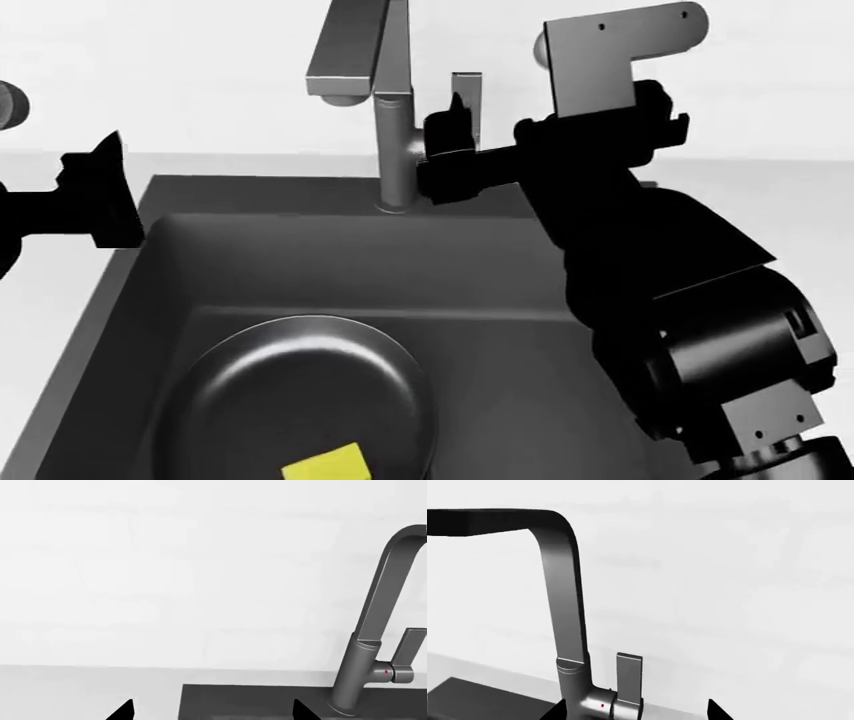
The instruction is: Pick the pan and sponge and place them into the sink. Then turn on the water.
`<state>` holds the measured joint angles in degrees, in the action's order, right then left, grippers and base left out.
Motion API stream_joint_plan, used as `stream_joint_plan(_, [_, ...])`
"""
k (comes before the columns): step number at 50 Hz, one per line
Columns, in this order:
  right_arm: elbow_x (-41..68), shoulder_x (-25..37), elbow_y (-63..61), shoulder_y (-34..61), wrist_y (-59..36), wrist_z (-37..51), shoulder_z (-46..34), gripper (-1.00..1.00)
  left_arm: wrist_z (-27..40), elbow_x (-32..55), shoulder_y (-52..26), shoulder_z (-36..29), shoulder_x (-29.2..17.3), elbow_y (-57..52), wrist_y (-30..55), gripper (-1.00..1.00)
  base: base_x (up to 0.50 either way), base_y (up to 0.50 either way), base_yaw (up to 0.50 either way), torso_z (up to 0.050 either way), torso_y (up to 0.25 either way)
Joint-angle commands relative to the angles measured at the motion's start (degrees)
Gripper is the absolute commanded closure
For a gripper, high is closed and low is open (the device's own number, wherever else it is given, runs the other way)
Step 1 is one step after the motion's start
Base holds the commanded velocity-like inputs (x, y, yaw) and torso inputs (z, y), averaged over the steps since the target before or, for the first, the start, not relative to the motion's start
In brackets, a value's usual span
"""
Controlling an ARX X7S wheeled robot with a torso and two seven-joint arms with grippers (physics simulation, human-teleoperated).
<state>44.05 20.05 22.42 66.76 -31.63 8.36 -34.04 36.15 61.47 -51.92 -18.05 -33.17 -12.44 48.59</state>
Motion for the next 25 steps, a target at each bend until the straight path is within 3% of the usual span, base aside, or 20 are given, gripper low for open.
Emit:
stream_joint_plan(1, [-0.63, -0.6, 1.56, 1.44, 0.05, -1.11, 0.24, -1.0, 1.61, -0.86, -0.5, -0.11, 1.71, -0.53, -0.07, -1.0, 0.0, 0.0, 0.0, 0.004, -0.158])
stream_joint_plan(15, [-1.39, -2.05, 4.73, 6.63, -0.36, -2.86, -0.38, -1.0, 5.22, 0.91, -4.59, 0.1, 2.95, -2.12, 2.56, -1.0, 0.0, 0.0, 0.0, 0.004, -0.149])
stream_joint_plan(25, [-1.89, -3.07, 7.26, 9.51, -0.36, -4.01, -0.73, -1.0, 5.8, 0.33, -4.7, -0.61, 3.76, -1.91, 2.36, -1.0, 0.0, 0.0, 0.0, 0.003, -0.068])
